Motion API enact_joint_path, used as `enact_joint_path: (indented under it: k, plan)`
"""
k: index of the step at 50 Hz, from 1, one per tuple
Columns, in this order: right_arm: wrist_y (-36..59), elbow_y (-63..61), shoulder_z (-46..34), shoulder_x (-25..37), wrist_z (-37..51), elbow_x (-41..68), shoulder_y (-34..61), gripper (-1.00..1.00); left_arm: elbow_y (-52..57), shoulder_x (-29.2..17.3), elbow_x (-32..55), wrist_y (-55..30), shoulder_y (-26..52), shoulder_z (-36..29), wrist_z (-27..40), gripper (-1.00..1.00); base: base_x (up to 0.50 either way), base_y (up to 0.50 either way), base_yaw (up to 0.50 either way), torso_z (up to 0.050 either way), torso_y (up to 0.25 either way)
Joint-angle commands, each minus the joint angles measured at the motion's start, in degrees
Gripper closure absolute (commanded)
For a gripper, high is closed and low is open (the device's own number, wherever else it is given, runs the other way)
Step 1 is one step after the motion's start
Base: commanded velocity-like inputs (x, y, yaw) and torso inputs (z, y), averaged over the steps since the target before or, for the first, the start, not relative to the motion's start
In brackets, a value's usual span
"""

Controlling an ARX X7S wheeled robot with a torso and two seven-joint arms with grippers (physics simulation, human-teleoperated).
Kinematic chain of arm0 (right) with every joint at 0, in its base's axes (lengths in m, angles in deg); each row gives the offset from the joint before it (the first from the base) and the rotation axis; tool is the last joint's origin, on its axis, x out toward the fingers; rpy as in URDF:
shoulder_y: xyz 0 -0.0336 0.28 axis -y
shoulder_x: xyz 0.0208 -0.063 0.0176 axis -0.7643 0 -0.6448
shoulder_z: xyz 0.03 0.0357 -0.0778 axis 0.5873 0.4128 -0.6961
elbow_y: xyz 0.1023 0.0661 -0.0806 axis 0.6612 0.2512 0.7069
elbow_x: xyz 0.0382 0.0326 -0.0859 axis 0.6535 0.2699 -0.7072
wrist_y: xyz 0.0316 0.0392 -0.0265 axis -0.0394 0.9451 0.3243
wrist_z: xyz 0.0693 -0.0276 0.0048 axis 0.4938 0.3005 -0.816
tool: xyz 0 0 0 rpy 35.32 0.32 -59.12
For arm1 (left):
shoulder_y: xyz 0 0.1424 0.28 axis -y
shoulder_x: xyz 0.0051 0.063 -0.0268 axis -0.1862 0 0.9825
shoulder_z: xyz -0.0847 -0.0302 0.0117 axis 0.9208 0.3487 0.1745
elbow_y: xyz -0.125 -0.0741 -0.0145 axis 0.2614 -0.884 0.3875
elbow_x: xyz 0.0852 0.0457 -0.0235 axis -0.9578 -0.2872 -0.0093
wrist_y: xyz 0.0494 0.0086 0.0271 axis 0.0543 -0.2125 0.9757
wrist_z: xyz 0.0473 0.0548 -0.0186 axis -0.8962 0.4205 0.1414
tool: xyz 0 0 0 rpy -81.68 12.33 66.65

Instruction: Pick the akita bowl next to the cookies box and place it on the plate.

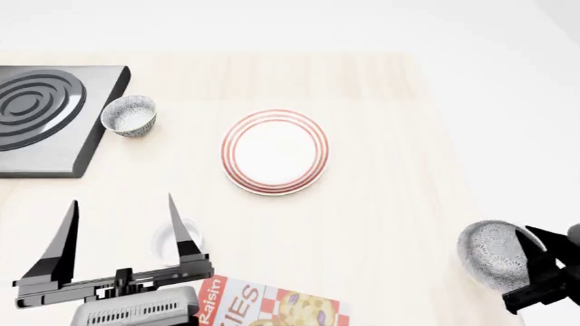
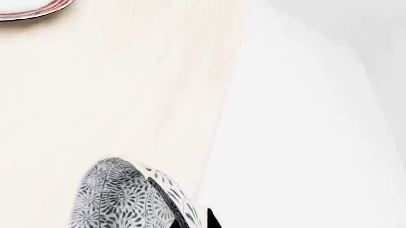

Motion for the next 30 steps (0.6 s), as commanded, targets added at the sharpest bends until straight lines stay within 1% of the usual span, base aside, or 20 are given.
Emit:
enact_joint_path:
  k: [1,2,6,7,8,9,10,11,12,13,14,15,16,18,22,23,25,26,28,30]
  plan:
    - [-2.9,-10.7,-16.7,8.0,4.1,-11.8,19.8,1.00,-0.7,0.8,0.1,0.5,0.1,1.0,-1.2,-1.00,0.00,0.00,0.00,0.000,0.000]
    - [-1.2,-11.4,-20.5,7.5,3.2,-11.4,25.7,1.00,-0.8,0.8,0.3,0.6,0.1,1.0,-1.2,-1.00,0.00,0.00,0.00,0.000,0.000]
    - [0.7,-10.5,-33.3,3.8,1.0,-19.1,42.4,1.00,-0.8,0.8,0.6,0.5,0.0,1.0,-1.2,-1.00,0.00,0.00,0.00,0.000,0.000]
    - [-5.6,-8.1,-37.0,1.2,-0.4,-23.6,47.1,1.00,-0.8,0.8,0.7,0.4,0.0,1.0,-1.2,-1.00,0.00,0.00,0.00,0.000,0.000]
    - [-9.7,-6.4,-38.0,-0.5,0.3,-25.9,48.5,1.00,-0.8,0.7,0.8,0.5,0.0,1.0,-1.3,-1.00,0.00,0.00,0.00,0.000,0.000]
    - [-13.2,-5.0,-39.7,-1.9,-0.8,-27.6,50.6,1.00,-0.8,0.7,0.9,0.4,0.1,1.0,-1.3,-1.00,0.00,0.00,0.00,0.000,0.000]
    - [-13.3,-4.6,-40.6,-3.0,-1.5,-27.7,51.9,1.00,-0.7,0.7,1.0,0.3,0.1,1.0,-1.3,-1.00,0.00,0.00,0.00,0.000,0.000]
    - [-19.3,-1.7,-43.1,-6.0,-0.4,-32.6,55.4,1.00,-0.6,0.7,1.1,0.2,0.1,1.1,-1.3,-1.00,0.00,0.00,0.00,0.000,0.000]
    - [-21.0,0.0,-43.9,-7.4,-0.7,-33.2,57.1,1.00,-0.6,0.7,1.3,0.2,0.1,1.1,-1.3,-1.00,0.00,0.00,0.00,0.000,0.000]
    - [-16.8,2.0,-42.8,-11.7,0.6,-31.1,61.0,1.00,-0.6,0.6,1.4,0.2,0.1,1.1,-1.3,-1.00,0.00,0.00,0.00,0.000,0.000]
    - [-23.2,5.3,-41.6,-15.1,0.2,-28.9,63.1,1.00,-0.7,0.7,1.4,0.2,0.1,1.1,-1.3,-1.00,0.00,0.00,0.00,0.000,0.000]
    - [-26.7,7.5,-40.3,-18.2,1.4,-27.5,64.1,1.00,-0.5,0.7,1.5,0.2,0.0,1.1,-1.3,-1.00,0.00,0.00,0.00,0.000,0.000]
    - [-27.8,8.0,-40.9,-18.8,0.0,-26.6,64.7,1.00,-0.3,0.6,1.4,0.1,-0.1,1.0,-1.3,-1.00,0.00,0.00,0.00,0.000,0.000]
    - [-35.3,11.7,-43.5,-21.7,0.5,-30.8,65.7,1.00,0.4,0.6,1.6,-0.2,-0.1,1.1,-1.4,-1.00,0.00,0.00,0.00,0.000,0.000]
    - [-44.7,19.7,-47.6,-26.1,1.0,-36.9,69.5,1.00,0.4,0.5,1.8,-0.2,-0.2,1.1,-1.4,-1.00,0.00,0.00,0.00,0.000,0.000]
    - [-44.1,22.1,-45.9,-30.2,2.8,-33.8,72.1,1.00,0.3,0.5,1.7,-0.1,-0.2,1.0,-1.4,-1.00,0.00,0.00,0.00,0.000,0.000]
    - [-39.8,24.2,-46.9,-32.7,2.1,-33.1,75.4,1.00,0.5,0.5,1.8,-0.1,-0.3,0.9,-1.4,-1.00,0.00,0.00,0.00,0.000,0.000]
    - [-43.0,29.7,-48.0,-35.4,3.2,-35.2,78.4,1.00,1.0,0.4,2.0,-0.3,-0.4,0.9,-1.5,-1.00,0.00,0.00,0.00,0.000,0.000]
    - [-43.0,34.3,-47.6,-38.6,3.4,-33.2,80.6,1.00,1.1,0.4,2.1,-0.4,-0.4,0.9,-1.6,-1.00,0.00,0.00,0.00,0.000,0.000]
    - [-37.1,39.8,-46.7,-42.6,2.9,-29.2,83.7,1.00,1.1,0.3,2.6,-0.2,-0.3,1.1,-1.6,-1.00,0.00,0.00,0.00,0.000,0.000]
